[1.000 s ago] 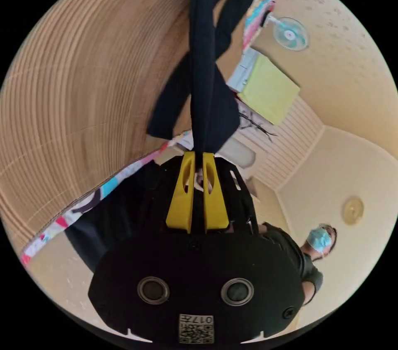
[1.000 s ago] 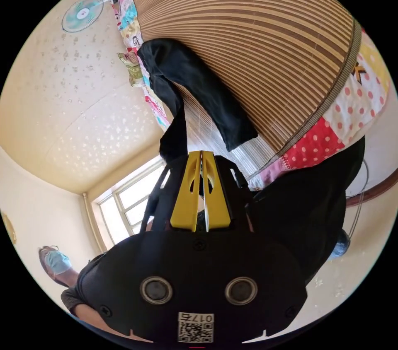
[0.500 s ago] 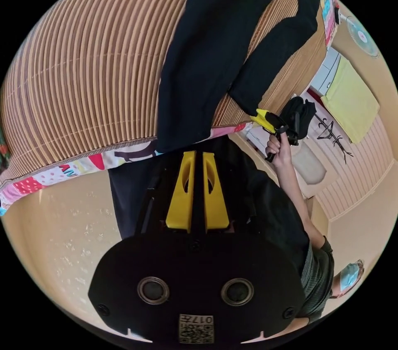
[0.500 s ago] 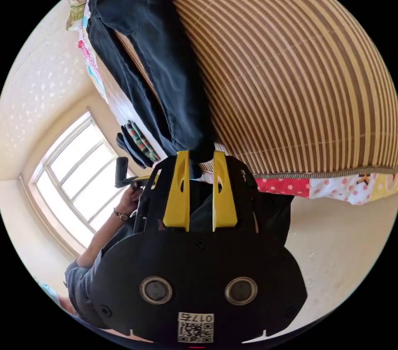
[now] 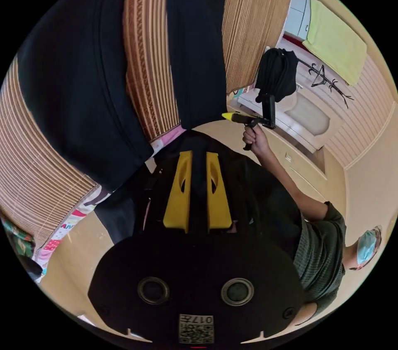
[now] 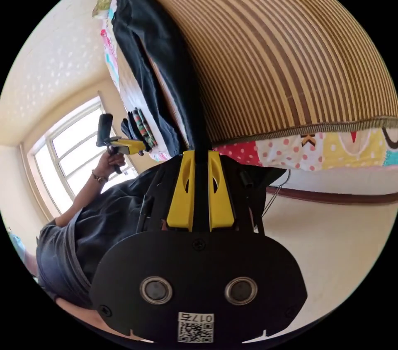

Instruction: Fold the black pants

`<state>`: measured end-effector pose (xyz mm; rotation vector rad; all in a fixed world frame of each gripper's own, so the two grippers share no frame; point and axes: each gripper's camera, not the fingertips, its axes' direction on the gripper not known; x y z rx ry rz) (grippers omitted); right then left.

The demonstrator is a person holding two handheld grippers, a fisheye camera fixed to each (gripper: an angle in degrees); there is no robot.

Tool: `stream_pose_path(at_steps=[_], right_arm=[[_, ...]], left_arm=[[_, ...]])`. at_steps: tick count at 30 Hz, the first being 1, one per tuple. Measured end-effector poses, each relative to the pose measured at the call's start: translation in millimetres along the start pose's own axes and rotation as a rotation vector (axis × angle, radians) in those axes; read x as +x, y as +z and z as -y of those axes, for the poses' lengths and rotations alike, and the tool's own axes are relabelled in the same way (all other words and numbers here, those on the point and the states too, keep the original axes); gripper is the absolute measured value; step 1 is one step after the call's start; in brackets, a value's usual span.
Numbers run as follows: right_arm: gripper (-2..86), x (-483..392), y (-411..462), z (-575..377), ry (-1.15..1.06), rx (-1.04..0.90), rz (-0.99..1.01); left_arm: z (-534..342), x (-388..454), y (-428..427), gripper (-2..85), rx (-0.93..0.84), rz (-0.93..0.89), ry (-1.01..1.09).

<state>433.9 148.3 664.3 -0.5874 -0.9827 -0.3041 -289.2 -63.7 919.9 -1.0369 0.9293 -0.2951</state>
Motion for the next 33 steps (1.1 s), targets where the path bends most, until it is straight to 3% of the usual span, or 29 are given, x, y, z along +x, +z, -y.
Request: stream_pose_path(at_steps=[5,9,11,13,15,19,22,27,30,33], right_arm=[[4.7,-78,43,7,-0.261,-0.115,-0.027],[4.6,-129,72,15,-0.46,-0.156,0.118],[4.5,-133,83,22,-0.462,-0.175,0.178],[4.3,-125,96,29,-0.424,-0.241,0.202],[3.8,-105,112,37,-0.362,-0.413,0.167],[2.4,-65,114,55,-0.234,-0.627,-0.032],[3.1,-48,74,101,-0.108,-0.486,-0.262],[13.6,-88,-12,220,-0.046,0.072,-0.119],[16.4,-124,-15,278,-0.061,0.247,-0.102],[16.2,-160,8,325,-0.065,0.295,-0.106]], left_arm=[[14,48,18,17.2,0.066,0.111,0.078],[18,74,43,18.0,0.017,0.368,0.1],[20,73,63,16.5,-0.082,0.503,0.11],[12,69,78,8.5,-0.119,0.701,0.131],[4,64,83,4.7,-0.135,0.69,0.17],[-14,30,77,3.9,-0.099,0.465,0.146],[-26,4,65,3.8,-0.028,0.312,0.13],[-49,-34,54,3.8,0.051,0.13,0.096],[-63,-52,48,3.7,0.099,0.05,0.086],[-75,-66,43,3.7,0.138,-0.021,0.09]])
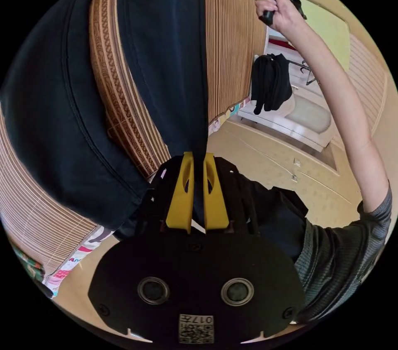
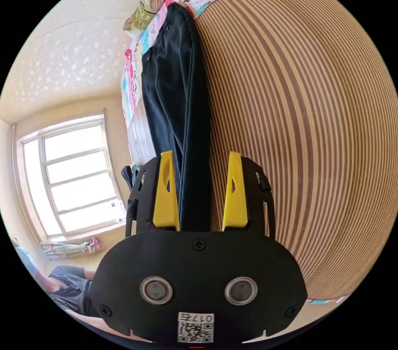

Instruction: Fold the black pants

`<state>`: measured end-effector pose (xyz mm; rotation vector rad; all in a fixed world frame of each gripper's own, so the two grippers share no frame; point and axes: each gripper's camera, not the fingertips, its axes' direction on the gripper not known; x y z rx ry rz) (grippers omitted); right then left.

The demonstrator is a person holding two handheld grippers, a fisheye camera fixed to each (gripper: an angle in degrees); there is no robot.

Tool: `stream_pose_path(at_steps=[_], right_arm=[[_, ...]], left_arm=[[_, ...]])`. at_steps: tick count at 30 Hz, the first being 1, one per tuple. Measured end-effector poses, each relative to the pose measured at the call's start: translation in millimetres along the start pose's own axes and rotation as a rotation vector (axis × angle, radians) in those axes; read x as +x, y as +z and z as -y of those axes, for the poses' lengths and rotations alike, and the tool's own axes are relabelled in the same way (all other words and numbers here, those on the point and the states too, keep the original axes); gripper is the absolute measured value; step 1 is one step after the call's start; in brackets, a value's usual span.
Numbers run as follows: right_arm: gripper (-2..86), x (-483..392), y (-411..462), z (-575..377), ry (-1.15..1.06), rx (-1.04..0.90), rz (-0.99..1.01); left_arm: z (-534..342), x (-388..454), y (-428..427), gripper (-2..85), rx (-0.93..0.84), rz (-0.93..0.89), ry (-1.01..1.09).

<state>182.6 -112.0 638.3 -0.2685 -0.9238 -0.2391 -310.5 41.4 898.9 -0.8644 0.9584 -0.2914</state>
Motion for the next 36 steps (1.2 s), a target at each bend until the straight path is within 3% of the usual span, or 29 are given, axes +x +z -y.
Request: stream_pose_path(at_steps=[4,7,9,12,15,23,29,33,36], right_arm=[[10.1,-58,40,21,-0.006,0.024,-0.171],[4.6,-136,72,8,-0.13,0.091,-0.402],[3.4,-222,108,-21,-0.318,0.196,-0.625],[2.7,-318,195,-54,-0.62,0.164,-0.952],[2.6,-365,270,-73,-0.762,0.123,-1.076],[2.5,-381,333,-47,-0.702,-0.055,-0.852],[2.5,-347,301,-10,-0.573,-0.148,-0.503],[2.8,-293,255,-9,-0.542,-0.148,-0.18],[3.2,-235,227,-28,-0.471,-0.146,-0.192]], left_arm=[[-20,-16,-9,3.1,0.07,-0.188,0.054],[-40,-30,-19,2.4,0.137,-0.381,0.098],[-54,-39,-23,2.2,0.172,-0.47,0.112],[-77,-52,-27,2.2,0.218,-0.548,0.105],[-98,-68,-35,2.3,0.278,-0.547,0.067],[-145,-106,-51,2.9,0.345,-0.352,-0.126],[-148,-103,-42,3.3,0.317,-0.303,-0.165],[-149,-102,-41,4.7,0.274,-0.132,-0.296],[-153,-99,-43,5.2,0.265,-0.093,-0.33]])
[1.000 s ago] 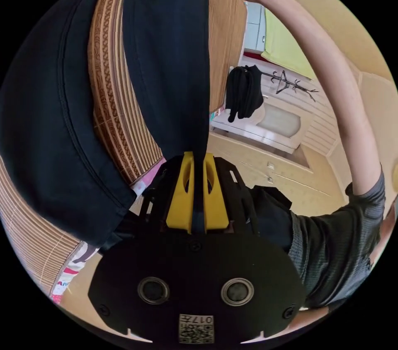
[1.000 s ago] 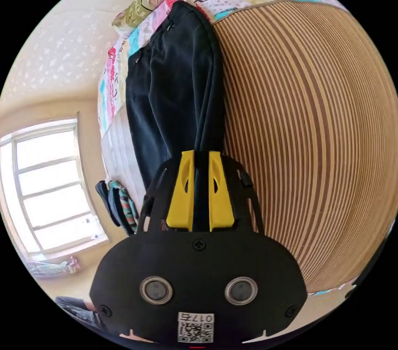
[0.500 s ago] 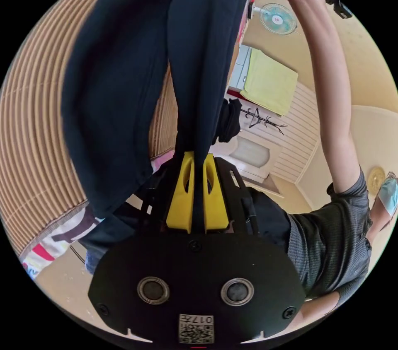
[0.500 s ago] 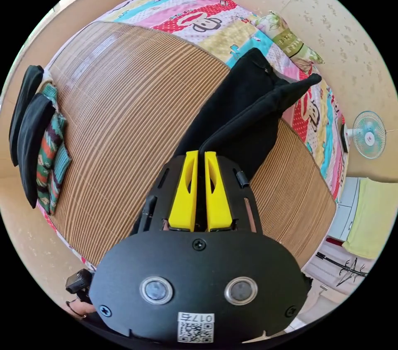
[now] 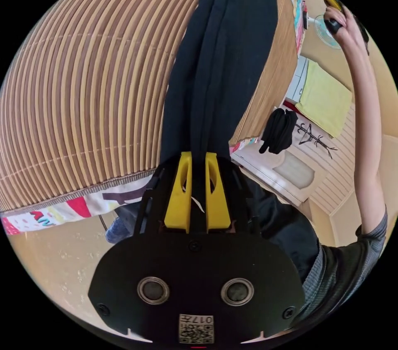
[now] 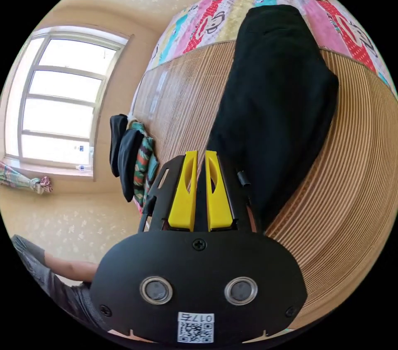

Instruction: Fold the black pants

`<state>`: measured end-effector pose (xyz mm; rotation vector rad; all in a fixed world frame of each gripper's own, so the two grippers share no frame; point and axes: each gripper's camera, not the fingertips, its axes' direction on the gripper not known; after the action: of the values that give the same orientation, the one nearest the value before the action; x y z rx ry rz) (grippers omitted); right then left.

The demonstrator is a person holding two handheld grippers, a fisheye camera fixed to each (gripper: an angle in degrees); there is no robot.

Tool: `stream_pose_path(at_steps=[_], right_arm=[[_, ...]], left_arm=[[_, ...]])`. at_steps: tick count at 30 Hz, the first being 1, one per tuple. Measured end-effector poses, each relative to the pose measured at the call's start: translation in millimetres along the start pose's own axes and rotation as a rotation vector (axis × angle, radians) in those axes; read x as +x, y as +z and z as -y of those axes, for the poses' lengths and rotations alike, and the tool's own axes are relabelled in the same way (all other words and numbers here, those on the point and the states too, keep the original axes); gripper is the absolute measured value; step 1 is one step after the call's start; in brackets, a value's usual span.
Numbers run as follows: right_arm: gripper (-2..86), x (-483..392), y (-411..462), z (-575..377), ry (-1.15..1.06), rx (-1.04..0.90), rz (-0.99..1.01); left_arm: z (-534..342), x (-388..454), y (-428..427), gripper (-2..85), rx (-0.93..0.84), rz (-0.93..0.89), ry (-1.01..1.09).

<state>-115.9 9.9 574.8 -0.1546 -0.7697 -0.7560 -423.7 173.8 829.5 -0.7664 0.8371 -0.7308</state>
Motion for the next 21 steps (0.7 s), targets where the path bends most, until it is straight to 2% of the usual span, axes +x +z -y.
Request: stream_pose_path(at_steps=[5,8,11,13,15,17,19,21], right_arm=[[4.5,60,10,-104,0.086,-0.164,-0.071],[6.0,77,26,-172,0.131,-0.272,0.001],[5.3,76,36,-225,0.146,-0.328,0.081],[3.8,77,36,-244,0.169,-0.341,0.152],[2.2,78,30,-263,0.183,-0.327,0.294],[1.5,80,23,-273,0.191,-0.312,0.338],[1.0,81,19,-282,0.187,-0.324,0.329],[0.7,83,24,-294,0.173,-0.396,0.221]], left_arm=[[-10,13,0,5.2,-0.008,0.038,0.038],[-16,23,2,5.0,-0.024,0.043,0.066],[-23,33,4,4.2,-0.07,-0.068,0.144],[-31,39,0,3.9,-0.09,-0.227,0.222],[-39,41,-4,3.8,-0.096,-0.28,0.249],[-47,42,-9,3.8,-0.082,-0.244,0.254],[-59,38,-13,4.1,-0.027,-0.035,0.178],[-65,31,-9,5.0,-0.03,0.089,0.078]])
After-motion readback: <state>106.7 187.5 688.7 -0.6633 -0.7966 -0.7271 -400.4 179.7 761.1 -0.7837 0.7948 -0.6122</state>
